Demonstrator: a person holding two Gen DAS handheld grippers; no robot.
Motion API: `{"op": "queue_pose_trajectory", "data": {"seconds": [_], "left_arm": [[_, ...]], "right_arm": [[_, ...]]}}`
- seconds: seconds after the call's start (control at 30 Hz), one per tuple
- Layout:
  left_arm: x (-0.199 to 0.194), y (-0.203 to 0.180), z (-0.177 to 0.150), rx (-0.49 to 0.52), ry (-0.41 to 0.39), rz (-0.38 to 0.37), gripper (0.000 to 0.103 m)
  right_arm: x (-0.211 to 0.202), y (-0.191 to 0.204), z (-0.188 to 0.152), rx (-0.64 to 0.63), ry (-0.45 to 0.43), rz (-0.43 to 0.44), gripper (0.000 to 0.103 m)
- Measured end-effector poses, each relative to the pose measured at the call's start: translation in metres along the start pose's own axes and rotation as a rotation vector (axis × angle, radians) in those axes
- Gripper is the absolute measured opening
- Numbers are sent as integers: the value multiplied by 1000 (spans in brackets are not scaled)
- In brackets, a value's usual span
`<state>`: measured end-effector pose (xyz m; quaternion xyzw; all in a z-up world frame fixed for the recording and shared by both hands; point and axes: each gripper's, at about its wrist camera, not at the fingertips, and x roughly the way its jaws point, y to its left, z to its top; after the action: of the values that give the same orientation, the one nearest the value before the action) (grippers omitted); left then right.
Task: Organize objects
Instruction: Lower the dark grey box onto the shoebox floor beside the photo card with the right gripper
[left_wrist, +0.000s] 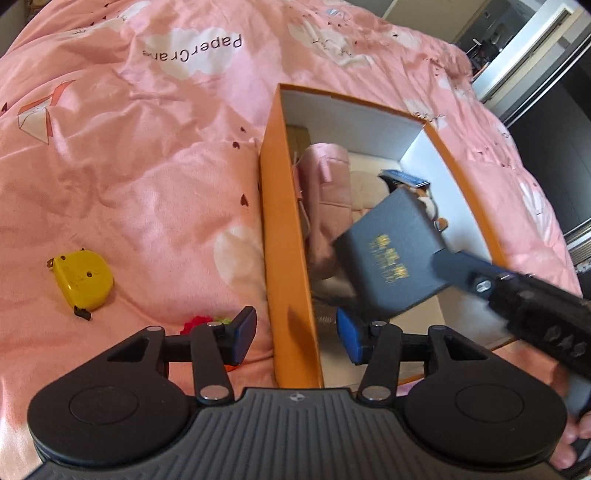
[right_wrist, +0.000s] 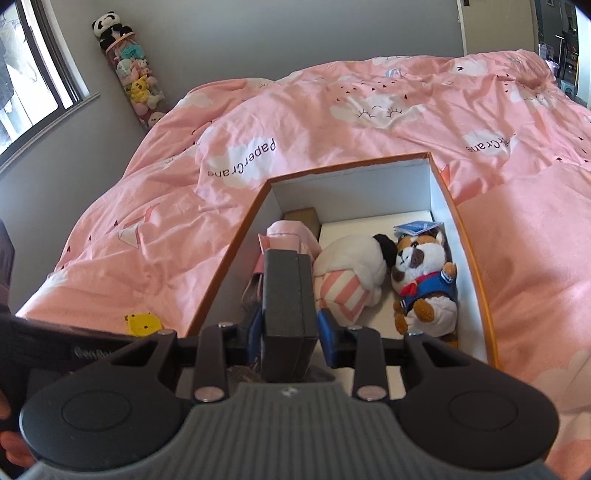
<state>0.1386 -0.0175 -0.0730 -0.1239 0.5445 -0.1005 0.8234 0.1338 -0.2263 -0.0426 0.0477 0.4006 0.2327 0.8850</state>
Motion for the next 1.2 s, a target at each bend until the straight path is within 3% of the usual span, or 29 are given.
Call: {"op": "queue_pose_trajectory", "data": {"seconds": [0.13,0.5,0.63,0.67,0.7,0.77,0.93,1.0,1.07,1.2], "left_arm": [[6,2,1,-2,7,35,53],[12,7,5,-45,17,43,53],[12,7,5,-47,21,39,53],[12,7,5,-48,22,38,53],[12,8,5,-50,23,37,53],[12,8,5,-53,25,32,52],[11,8,6,-60,22,20,52],[11,9,6,-65,21,9,52],[11,9,6,-67,17,11,52],[12,10,6,-77,20,13,52]], "right_arm": [[-10,-11,10,4,-20,-48,34],[26,-24,-7,-13,119,-185,34],[31,-25,-11,44,164,-103,33],[33,-29,-11,89,190,-56,20],[37,-36,-11,164,236,13,0],[40,-42,-11,212,267,37,4],[33,-34,-4,88,243,-75,12],[32,-30,0,39,237,-102,18],[33,-26,3,-12,238,-107,33],[42,-17,7,-86,253,-110,35]]}}
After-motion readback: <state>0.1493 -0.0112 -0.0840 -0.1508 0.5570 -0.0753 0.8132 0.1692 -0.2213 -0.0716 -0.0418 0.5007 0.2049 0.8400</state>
